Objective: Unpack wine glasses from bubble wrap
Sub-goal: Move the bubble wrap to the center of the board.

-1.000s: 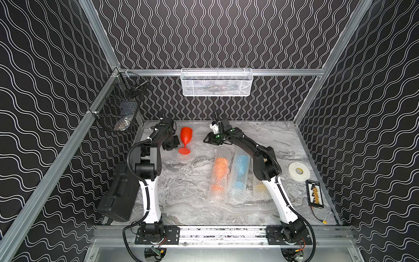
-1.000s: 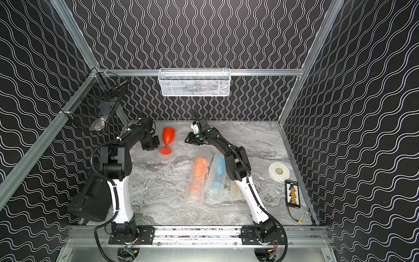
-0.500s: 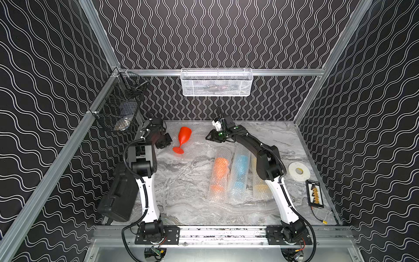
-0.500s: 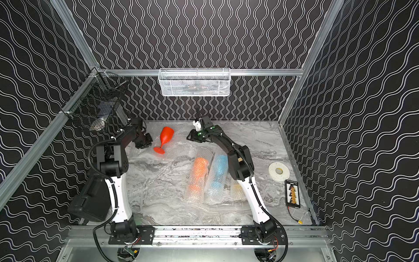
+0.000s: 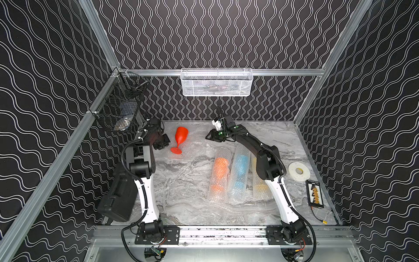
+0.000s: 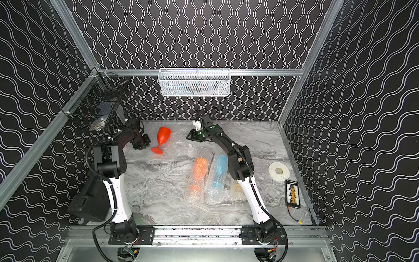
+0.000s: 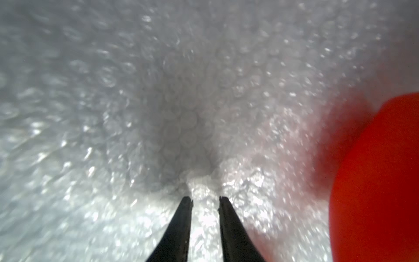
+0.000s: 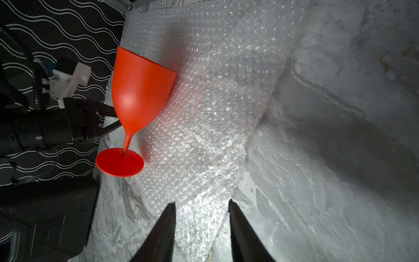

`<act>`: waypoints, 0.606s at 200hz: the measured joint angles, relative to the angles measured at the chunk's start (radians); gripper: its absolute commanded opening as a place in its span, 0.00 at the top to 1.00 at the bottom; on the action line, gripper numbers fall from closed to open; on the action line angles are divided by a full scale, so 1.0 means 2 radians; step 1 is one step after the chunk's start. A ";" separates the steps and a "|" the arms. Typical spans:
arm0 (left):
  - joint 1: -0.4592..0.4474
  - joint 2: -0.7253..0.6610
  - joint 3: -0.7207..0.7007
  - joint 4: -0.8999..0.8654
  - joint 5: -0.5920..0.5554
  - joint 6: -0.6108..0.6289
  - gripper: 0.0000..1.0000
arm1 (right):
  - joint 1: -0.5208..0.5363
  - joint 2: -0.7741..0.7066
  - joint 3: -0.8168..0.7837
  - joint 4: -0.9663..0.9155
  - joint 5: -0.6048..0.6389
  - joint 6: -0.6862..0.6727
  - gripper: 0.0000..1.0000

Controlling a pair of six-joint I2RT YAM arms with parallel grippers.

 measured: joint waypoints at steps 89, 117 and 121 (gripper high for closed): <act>-0.069 -0.146 -0.061 -0.013 0.023 0.014 0.66 | 0.008 -0.017 -0.017 -0.017 0.023 0.011 0.60; -0.149 -0.160 -0.083 -0.012 0.022 0.015 0.66 | -0.005 -0.051 -0.053 -0.015 0.027 0.013 0.60; -0.160 -0.160 -0.084 -0.011 0.023 0.015 0.66 | -0.007 -0.056 -0.058 -0.014 0.028 0.013 0.60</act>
